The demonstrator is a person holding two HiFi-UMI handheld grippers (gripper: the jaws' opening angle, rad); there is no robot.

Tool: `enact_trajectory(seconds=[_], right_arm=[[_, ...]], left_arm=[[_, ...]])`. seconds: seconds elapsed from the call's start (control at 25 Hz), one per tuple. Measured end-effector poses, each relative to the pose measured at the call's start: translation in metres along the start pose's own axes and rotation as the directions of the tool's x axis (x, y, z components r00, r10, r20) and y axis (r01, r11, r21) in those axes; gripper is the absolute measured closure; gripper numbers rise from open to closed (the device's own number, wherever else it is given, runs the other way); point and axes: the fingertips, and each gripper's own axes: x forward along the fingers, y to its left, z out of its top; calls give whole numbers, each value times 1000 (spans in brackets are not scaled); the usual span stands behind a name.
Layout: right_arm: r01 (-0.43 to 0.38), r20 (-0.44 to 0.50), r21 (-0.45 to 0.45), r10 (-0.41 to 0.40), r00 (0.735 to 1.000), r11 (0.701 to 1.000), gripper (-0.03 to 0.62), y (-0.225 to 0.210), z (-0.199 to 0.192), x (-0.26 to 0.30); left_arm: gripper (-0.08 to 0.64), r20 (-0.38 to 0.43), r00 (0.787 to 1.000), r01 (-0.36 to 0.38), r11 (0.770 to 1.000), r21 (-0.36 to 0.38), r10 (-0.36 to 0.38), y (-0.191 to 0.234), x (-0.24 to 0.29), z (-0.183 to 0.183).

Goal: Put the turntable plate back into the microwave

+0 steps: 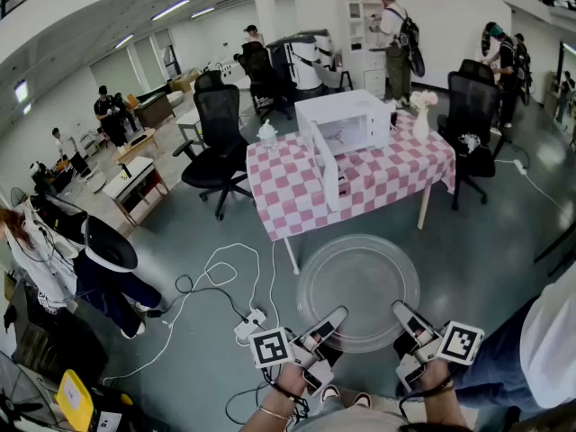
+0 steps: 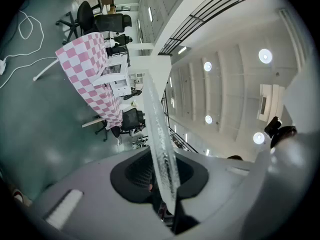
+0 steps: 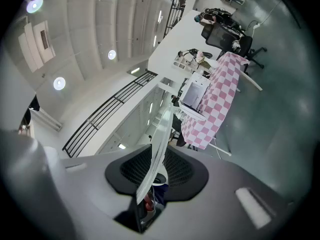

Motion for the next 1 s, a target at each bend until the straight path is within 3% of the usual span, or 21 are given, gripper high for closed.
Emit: enact_trajectory(seconds=[0.68, 1.0], right_arm=[[5, 13, -36, -5, 1000, 999, 500, 5, -2, 20], [49, 42, 14, -50, 998, 999, 500, -13, 1, 37]], left_arm=[[514, -34, 998, 46, 999, 10, -46, 1, 0, 23], [512, -58, 997, 60, 998, 6, -60, 16, 10, 43]])
